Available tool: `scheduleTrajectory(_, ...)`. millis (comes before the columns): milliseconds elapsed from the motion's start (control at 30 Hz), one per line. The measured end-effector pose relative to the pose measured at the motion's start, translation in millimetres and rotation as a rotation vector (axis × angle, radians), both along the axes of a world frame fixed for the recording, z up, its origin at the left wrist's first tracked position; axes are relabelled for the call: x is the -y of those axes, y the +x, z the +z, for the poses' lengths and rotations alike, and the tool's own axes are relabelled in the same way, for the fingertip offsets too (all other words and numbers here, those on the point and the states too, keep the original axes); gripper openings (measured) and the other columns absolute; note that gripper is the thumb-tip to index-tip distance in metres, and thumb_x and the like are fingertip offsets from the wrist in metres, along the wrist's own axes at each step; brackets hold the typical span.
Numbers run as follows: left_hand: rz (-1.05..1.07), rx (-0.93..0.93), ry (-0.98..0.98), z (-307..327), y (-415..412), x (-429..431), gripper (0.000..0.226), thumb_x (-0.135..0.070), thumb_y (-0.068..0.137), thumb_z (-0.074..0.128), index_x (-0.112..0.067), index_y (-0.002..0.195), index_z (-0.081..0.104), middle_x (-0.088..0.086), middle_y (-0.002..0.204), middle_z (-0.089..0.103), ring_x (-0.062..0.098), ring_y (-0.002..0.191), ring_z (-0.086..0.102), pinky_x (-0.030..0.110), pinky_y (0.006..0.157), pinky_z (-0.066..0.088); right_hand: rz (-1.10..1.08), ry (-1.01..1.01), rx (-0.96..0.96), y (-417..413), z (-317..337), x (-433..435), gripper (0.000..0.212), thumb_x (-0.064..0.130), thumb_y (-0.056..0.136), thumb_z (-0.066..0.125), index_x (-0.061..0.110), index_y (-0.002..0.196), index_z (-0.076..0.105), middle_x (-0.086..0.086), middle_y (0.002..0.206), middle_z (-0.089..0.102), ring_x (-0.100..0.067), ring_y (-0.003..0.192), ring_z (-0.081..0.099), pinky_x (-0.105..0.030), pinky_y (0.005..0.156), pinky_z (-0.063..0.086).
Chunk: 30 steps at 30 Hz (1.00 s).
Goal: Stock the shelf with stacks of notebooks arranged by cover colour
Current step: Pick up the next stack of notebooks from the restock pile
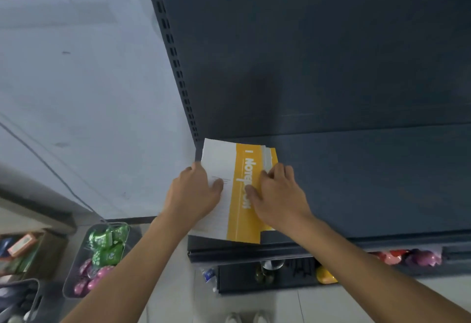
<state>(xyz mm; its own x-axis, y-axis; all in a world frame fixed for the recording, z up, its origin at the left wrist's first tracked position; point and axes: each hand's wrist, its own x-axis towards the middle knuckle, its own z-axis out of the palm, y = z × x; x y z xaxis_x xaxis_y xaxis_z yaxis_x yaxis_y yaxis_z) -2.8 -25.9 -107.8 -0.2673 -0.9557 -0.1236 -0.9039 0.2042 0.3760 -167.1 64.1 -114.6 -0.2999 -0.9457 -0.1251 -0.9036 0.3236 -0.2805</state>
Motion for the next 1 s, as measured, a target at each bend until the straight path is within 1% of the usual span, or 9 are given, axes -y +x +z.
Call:
scheduleTrajectory(133, 0.062, -0.055, -0.006, 2.7, 7.1, 3.1, 0.033, -0.045, 0.093, 0.064, -0.02, 0.1, 0.044, -0.011, 0.078, 0.043, 0.005, 0.063, 0.039, 0.022, 0.049, 0.028, 0.046, -0.006, -0.024, 4.1, -1.3, 1.0, 0.051, 0.054, 0.103, 0.034, 0.01, 0.117, 0.056, -0.005, 0.123, 0.041, -0.023, 0.121, 0.036, -0.035, 0.095, 0.048)
scheduleTrajectory(367, 0.075, -0.056, 0.053, 8.4, 19.6, 10.6, 0.033, -0.043, 0.091, 0.067, -0.015, 0.103, 0.054, -0.007, 0.087, 0.055, 0.007, 0.07, 0.049, 0.023, 0.052, 0.033, 0.077, -0.038, -0.047, 12.9, -5.3, -0.1, 0.048, 0.053, 0.103, 0.033, 0.013, 0.12, 0.054, -0.004, 0.123, 0.042, -0.023, 0.119, 0.038, -0.035, 0.097, 0.043)
scheduleTrajectory(467, 0.05, -0.129, 0.167, 9.7, 20.8, 9.5, 0.027, -0.038, 0.095, 0.061, -0.012, 0.104, 0.057, -0.002, 0.092, 0.061, 0.012, 0.079, 0.058, 0.027, 0.058, 0.044, 0.028, -0.033, 0.025, 12.5, -4.8, -0.3, 0.042, 0.049, 0.103, 0.038, 0.014, 0.117, 0.056, -0.005, 0.122, 0.042, -0.023, 0.117, 0.039, -0.035, 0.094, 0.043)
scheduleTrajectory(567, 0.041, -0.198, 0.171, 14.2, 21.4, 6.9, 0.026, -0.038, 0.099, 0.053, -0.014, 0.108, 0.05, -0.004, 0.097, 0.057, 0.011, 0.083, 0.057, 0.028, 0.06, 0.044, -0.04, -0.033, 0.132, 10.3, -2.6, 2.4, 0.039, 0.047, 0.102, 0.041, 0.012, 0.103, 0.058, -0.005, 0.119, 0.044, -0.025, 0.116, 0.039, -0.035, 0.09, 0.045)
scheduleTrajectory(733, 0.024, -0.351, 0.153, 26.8, 18.6, 6.6, 0.029, -0.045, 0.104, 0.046, -0.017, 0.109, 0.042, -0.002, 0.096, 0.057, 0.014, 0.079, 0.061, 0.027, 0.054, 0.044, -0.131, -0.04, 0.264, 7.0, 0.0, 8.9, 0.053, 0.06, 0.1, 0.037, 0.012, 0.106, 0.059, -0.01, 0.12, 0.052, -0.028, 0.12, 0.043, -0.042, 0.092, 0.044)
scheduleTrajectory(800, 0.022, -0.41, 0.163, 28.2, 15.3, 7.1, 0.03, -0.047, 0.104, 0.047, -0.018, 0.11, 0.041, -0.003, 0.096, 0.059, 0.013, 0.08, 0.063, 0.026, 0.054, 0.044, -0.2, -0.074, 0.379, 3.7, 3.5, 12.1, 0.058, 0.067, 0.097, 0.037, 0.015, 0.111, 0.057, -0.004, 0.114, 0.058, -0.024, 0.11, 0.054, -0.042, 0.087, 0.049)
scheduleTrajectory(900, 0.041, -0.487, 0.183, 24.9, 3.1, 6.1, 0.034, -0.05, 0.103, 0.045, -0.018, 0.116, 0.039, -0.005, 0.099, 0.059, 0.009, 0.081, 0.061, 0.022, 0.052, 0.043, -0.289, -0.131, 0.556, -3.3, 10.6, 12.5, 0.047, 0.069, 0.094, 0.043, 0.025, 0.108, 0.05, 0.013, 0.095, 0.06, -0.006, 0.084, 0.059, -0.032, 0.071, 0.051)
scheduleTrajectory(933, 0.037, -0.486, 0.196, 23.8, -3.6, 4.9, 0.035, -0.049, 0.104, 0.043, -0.018, 0.119, 0.038, -0.005, 0.098, 0.058, 0.008, 0.079, 0.061, 0.019, 0.049, 0.043, -0.303, -0.147, 0.552, -6.5, 13.4, 10.4, 0.043, 0.067, 0.094, 0.047, 0.026, 0.106, 0.049, 0.015, 0.091, 0.059, -0.005, 0.08, 0.059, -0.03, 0.068, 0.051)
scheduleTrajectory(1000, -0.019, -0.407, 0.186, 22.0, -19.2, 0.5, 0.036, -0.045, 0.106, 0.038, -0.014, 0.123, 0.038, -0.002, 0.099, 0.058, 0.009, 0.079, 0.059, 0.021, 0.052, 0.043, -0.334, -0.168, 0.51, -16.0, 17.3, 1.8, 0.044, 0.06, 0.094, 0.054, 0.017, 0.102, 0.054, 0.007, 0.092, 0.065, -0.013, 0.083, 0.064, -0.038, 0.072, 0.057)
